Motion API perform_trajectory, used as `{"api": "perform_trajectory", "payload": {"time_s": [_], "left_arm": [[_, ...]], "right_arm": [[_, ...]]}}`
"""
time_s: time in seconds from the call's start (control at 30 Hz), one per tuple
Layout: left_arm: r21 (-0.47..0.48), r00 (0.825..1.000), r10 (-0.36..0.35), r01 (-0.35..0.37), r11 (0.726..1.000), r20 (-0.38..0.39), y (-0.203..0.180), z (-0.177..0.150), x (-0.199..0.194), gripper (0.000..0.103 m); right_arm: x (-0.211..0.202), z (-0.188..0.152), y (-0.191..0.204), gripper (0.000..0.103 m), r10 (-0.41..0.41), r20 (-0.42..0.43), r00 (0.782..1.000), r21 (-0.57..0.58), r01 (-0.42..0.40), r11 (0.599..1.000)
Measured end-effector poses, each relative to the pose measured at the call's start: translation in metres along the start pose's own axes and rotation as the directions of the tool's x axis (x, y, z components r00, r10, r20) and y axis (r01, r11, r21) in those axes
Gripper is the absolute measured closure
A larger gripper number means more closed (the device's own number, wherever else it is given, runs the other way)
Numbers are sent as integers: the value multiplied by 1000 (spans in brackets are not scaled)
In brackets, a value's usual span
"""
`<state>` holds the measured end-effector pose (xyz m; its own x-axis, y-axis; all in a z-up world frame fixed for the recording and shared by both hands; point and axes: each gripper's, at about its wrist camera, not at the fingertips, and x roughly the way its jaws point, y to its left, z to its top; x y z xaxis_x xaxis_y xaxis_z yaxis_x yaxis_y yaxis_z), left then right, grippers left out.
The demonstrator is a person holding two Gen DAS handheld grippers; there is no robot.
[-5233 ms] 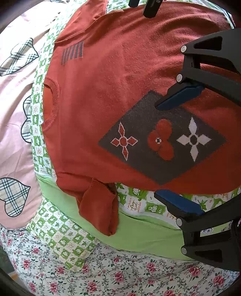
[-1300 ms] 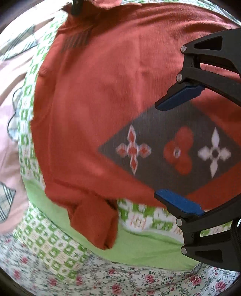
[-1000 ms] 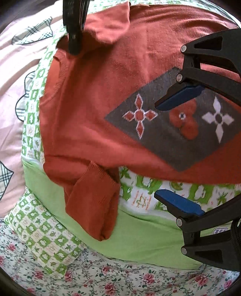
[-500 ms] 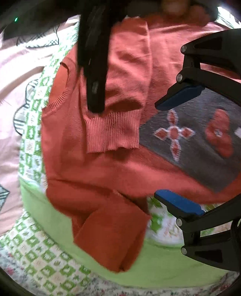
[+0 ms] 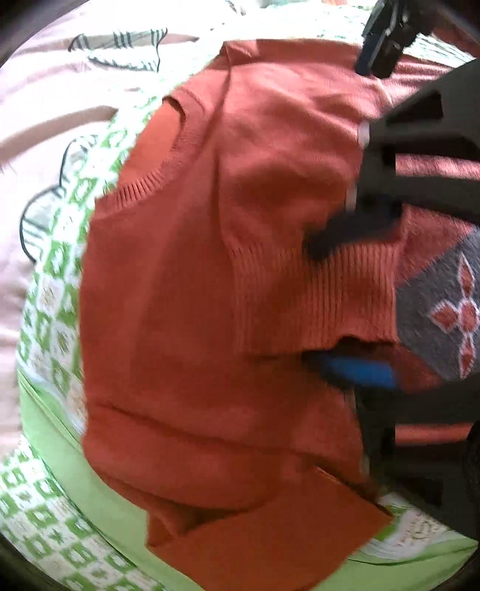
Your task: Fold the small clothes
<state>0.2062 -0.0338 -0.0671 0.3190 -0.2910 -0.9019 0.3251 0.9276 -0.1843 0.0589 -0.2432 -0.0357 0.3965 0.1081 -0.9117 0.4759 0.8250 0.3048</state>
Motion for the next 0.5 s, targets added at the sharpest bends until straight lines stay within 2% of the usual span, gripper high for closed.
{"api": "perform_trajectory", "payload": {"time_s": [0.03,0.1,0.17,0.2,0.27,0.3,0.37,0.5], "left_arm": [[9,1000,7,-7,1000,3,-1,3,-1,99],[9,1000,11,-12,1000,23,-1,9,-13,101],[-2,996,6,-6,1000,89,4,13,-37,101],[1,993,35,-36,999,117,8,14,-43,101],[13,988,116,-118,993,106,17,10,-37,101],[2,991,112,-113,994,69,25,10,-28,101],[-8,995,89,-89,996,54,38,10,-26,101],[17,984,136,-139,990,114,40,11,-37,101]], "right_arm": [[-2,-2,-4,53,-4,2,1000,9,4,1000],[-4,-6,-10,53,-18,6,1000,15,18,1000],[-10,-7,-17,53,-39,16,999,16,39,999],[-11,-7,-20,53,-45,21,999,17,44,999],[-13,-6,-26,53,-61,30,998,22,61,998],[-13,-6,-30,53,-67,33,997,28,66,997],[-12,-3,-38,53,-88,34,995,37,87,996],[-25,7,-58,53,-167,87,982,64,161,985]]}}
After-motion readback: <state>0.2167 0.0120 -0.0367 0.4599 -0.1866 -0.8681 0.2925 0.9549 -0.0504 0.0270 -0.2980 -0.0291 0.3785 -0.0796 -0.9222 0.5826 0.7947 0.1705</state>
